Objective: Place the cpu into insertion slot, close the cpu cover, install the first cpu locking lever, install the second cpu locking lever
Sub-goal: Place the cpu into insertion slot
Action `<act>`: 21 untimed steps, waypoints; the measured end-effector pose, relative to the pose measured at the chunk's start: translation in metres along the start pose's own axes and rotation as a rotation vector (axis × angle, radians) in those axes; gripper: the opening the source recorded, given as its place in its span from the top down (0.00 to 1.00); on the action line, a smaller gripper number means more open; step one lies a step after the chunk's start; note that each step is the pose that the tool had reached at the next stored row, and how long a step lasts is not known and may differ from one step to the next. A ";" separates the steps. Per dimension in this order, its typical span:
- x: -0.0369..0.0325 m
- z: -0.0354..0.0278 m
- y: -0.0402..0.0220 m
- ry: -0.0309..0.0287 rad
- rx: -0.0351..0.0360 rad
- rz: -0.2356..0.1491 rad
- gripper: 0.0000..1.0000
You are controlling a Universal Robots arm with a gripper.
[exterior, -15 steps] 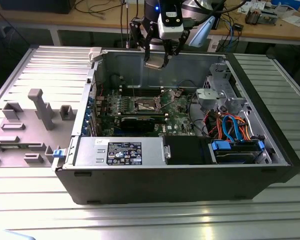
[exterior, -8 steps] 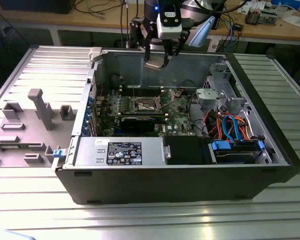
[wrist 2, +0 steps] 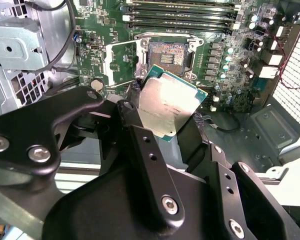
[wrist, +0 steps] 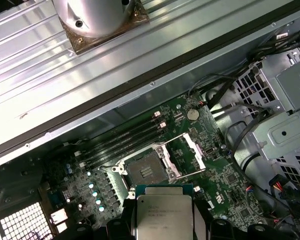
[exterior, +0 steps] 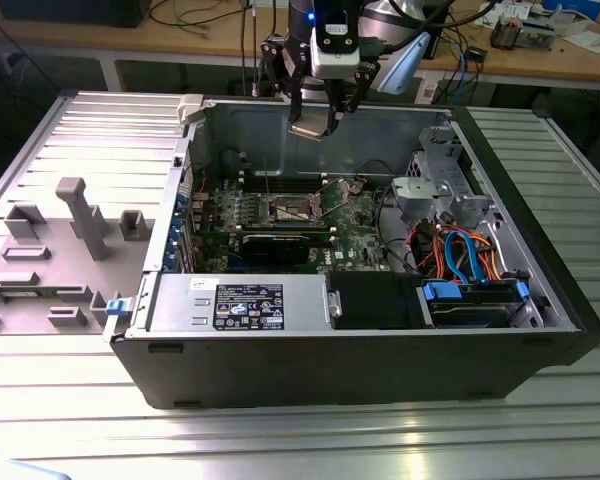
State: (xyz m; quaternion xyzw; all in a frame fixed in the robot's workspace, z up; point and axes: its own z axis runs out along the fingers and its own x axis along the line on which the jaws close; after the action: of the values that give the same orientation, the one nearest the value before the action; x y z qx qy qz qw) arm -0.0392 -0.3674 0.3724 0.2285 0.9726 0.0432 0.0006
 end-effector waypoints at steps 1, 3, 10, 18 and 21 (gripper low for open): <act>0.0000 0.0000 0.0000 0.0000 0.0000 0.000 0.46; 0.0000 0.0000 0.0000 0.0000 0.0000 0.000 0.46; -0.0003 0.0001 -0.0008 -0.0003 0.0005 0.001 0.46; -0.0004 0.0005 -0.0008 -0.0062 -0.0005 0.069 0.46; -0.0004 0.0005 -0.0008 -0.0063 -0.0004 0.069 0.46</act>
State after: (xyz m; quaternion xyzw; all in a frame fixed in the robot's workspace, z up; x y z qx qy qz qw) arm -0.0392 -0.3683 0.3719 0.2622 0.9641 0.0427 0.0022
